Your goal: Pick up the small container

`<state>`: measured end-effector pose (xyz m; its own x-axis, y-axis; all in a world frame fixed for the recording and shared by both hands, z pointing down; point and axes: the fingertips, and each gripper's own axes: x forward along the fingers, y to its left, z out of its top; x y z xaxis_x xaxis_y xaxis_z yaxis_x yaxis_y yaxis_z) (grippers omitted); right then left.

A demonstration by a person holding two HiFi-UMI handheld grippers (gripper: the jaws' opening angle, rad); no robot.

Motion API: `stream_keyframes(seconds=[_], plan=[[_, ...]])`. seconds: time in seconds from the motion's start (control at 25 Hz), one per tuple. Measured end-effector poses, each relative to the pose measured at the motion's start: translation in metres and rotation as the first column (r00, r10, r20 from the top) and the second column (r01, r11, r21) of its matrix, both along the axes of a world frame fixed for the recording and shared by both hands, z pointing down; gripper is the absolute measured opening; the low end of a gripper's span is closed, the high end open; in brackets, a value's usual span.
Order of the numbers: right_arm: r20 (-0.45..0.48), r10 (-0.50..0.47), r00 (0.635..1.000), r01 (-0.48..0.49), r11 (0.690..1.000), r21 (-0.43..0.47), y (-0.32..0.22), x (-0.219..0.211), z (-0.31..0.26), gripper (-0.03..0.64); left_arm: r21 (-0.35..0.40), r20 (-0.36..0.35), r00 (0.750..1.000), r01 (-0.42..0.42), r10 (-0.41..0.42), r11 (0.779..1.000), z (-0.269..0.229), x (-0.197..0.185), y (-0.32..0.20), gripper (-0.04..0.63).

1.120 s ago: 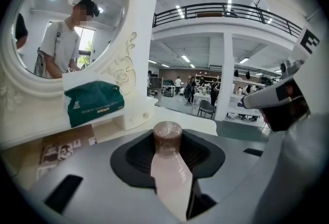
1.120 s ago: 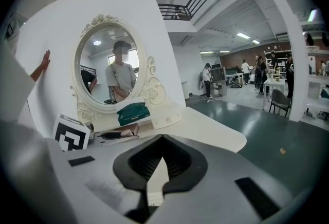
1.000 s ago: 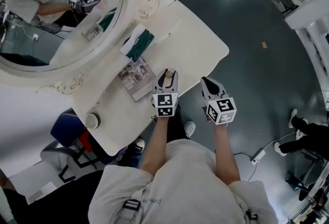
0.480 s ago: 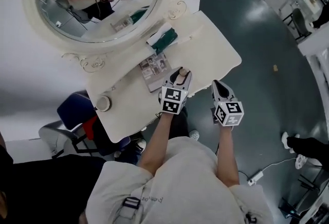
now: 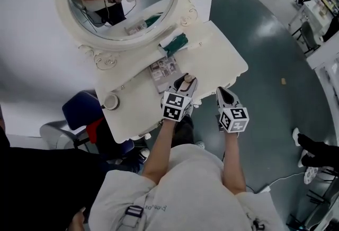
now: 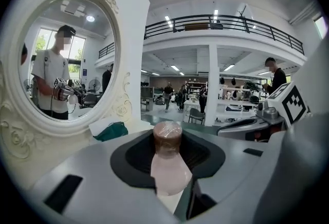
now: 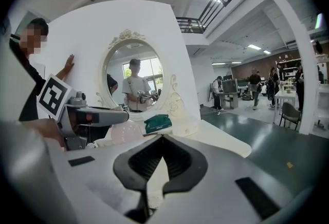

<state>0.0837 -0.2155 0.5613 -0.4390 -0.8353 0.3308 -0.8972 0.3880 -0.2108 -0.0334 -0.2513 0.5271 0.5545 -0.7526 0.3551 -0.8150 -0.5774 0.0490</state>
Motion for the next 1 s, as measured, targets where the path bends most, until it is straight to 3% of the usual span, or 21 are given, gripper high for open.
stream_keyframes(seconds=[0.24, 1.0], plan=[[-0.008, -0.011, 1.0, 0.011, 1.0, 0.005, 0.022, -0.001, -0.002, 0.017, -0.008, -0.022, 1.0, 0.002, -0.003, 1.0, -0.006, -0.008, 0.022, 0.153], [0.005, -0.001, 1.0, 0.001, 1.0, 0.024, 0.069, 0.007, -0.008, 0.017, 0.022, 0.006, 1.0, 0.011, -0.012, 1.0, -0.016, -0.009, 0.069, 0.153]])
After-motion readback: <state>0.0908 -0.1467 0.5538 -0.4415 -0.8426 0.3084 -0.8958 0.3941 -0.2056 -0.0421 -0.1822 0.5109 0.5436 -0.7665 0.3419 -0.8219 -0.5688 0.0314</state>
